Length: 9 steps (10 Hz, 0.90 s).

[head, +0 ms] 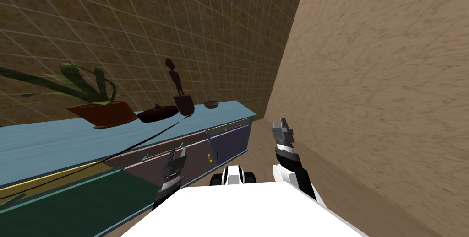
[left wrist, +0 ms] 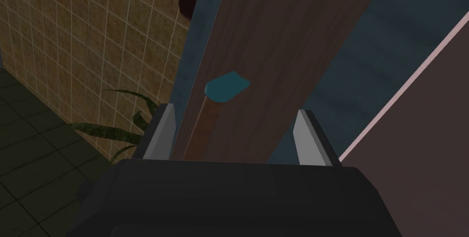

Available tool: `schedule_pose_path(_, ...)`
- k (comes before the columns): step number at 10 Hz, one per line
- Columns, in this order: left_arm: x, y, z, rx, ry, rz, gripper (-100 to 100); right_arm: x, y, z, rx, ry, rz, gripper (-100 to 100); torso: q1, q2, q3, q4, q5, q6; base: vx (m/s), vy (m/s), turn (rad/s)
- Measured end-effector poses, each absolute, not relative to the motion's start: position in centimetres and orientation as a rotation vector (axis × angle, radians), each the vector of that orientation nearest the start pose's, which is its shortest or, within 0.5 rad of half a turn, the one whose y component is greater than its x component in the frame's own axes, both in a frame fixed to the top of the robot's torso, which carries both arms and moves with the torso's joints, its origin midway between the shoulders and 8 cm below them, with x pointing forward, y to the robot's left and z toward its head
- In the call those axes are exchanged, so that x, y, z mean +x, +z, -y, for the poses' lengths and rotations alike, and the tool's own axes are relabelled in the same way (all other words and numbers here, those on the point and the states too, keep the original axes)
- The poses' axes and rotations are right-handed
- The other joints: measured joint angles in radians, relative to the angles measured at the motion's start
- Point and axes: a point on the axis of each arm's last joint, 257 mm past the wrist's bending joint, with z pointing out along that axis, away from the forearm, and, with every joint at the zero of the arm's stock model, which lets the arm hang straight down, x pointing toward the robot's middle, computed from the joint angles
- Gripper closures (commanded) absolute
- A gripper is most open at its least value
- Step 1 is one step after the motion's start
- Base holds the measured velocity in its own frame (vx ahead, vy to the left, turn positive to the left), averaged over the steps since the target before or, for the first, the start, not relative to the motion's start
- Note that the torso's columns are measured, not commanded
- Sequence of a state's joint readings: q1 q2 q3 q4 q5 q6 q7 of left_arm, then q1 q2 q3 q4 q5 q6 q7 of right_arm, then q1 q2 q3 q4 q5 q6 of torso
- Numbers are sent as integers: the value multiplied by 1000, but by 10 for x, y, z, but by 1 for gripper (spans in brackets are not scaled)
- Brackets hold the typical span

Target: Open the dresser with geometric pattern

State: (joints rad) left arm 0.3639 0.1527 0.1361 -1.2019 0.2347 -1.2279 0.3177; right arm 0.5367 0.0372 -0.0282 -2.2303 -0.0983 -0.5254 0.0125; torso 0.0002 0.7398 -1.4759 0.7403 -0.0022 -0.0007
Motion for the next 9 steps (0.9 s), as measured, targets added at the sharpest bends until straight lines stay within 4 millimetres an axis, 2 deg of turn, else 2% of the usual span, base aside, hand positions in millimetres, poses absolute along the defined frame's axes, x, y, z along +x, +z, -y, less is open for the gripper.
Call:
schedule_pose_path(4,291,-242,-393,-976,-1384,-502,100,340,-5,311,783,1290,-554,0,4,-1,2,-3,5,-1,-2,31,-10)
schedule_pose_path(9,296,-232,-405,-988,-1387,-517,100,340,-5,311,783,1291,-554,0,-3,6,3,3,-3,-2,-146,-102,34)
